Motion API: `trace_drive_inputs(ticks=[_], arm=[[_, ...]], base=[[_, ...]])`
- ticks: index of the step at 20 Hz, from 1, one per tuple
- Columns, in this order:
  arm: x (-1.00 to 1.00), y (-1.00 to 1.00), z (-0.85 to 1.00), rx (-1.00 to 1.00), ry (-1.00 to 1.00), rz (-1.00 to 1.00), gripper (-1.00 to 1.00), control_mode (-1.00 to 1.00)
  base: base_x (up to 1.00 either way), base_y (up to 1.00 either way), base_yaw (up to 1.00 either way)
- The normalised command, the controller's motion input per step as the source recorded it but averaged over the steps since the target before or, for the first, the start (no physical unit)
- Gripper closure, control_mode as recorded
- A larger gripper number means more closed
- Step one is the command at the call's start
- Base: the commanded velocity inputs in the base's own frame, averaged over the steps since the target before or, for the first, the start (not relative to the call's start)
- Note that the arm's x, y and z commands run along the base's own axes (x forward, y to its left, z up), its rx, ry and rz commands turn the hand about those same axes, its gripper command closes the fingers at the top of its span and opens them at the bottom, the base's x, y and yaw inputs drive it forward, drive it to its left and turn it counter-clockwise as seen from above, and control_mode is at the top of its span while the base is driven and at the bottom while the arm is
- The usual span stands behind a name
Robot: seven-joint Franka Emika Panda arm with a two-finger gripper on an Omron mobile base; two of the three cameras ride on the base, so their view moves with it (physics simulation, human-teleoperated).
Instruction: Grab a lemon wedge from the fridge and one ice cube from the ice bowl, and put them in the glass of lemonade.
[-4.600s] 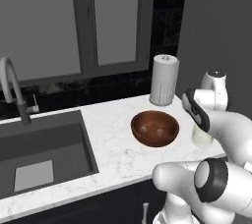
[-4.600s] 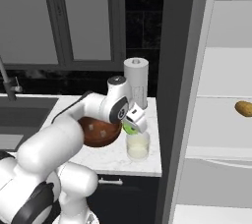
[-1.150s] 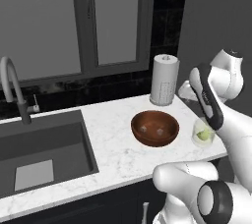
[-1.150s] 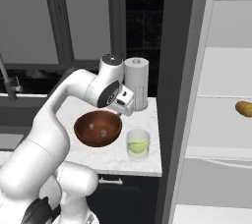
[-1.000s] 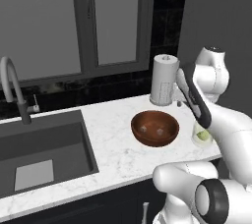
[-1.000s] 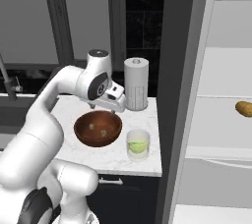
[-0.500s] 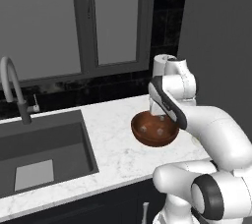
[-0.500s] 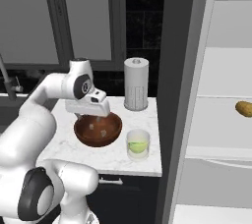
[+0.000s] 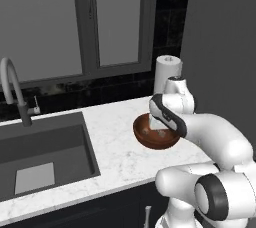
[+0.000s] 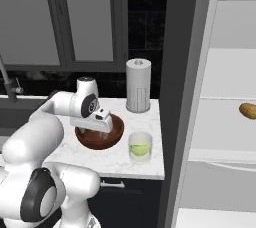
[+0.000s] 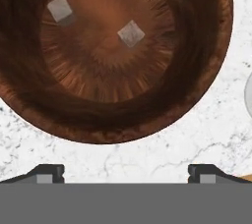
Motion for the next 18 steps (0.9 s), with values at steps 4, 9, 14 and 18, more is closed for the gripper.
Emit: trace_drive_inputs(ticks=[4, 9, 14, 18], arm=[[0.56, 0.09, -0.07, -0.11, 0.13, 0.00, -1.00, -1.00], [0.22, -0.04, -0.16, 0.00, 0.03, 0.00, -1.00, -1.00], [0.19, 0.00, -0.17, 0.00, -0.01, 0.00, -1.00, -1.00], [0.13, 0.00, -0.06, 0.00, -0.07, 0.00, -1.00, -1.00]], base=[[0.00, 0.00, 0.00], [0.00, 0.00, 0.00], [0.00, 0.00, 0.00], [0.00, 0.00, 0.00]])
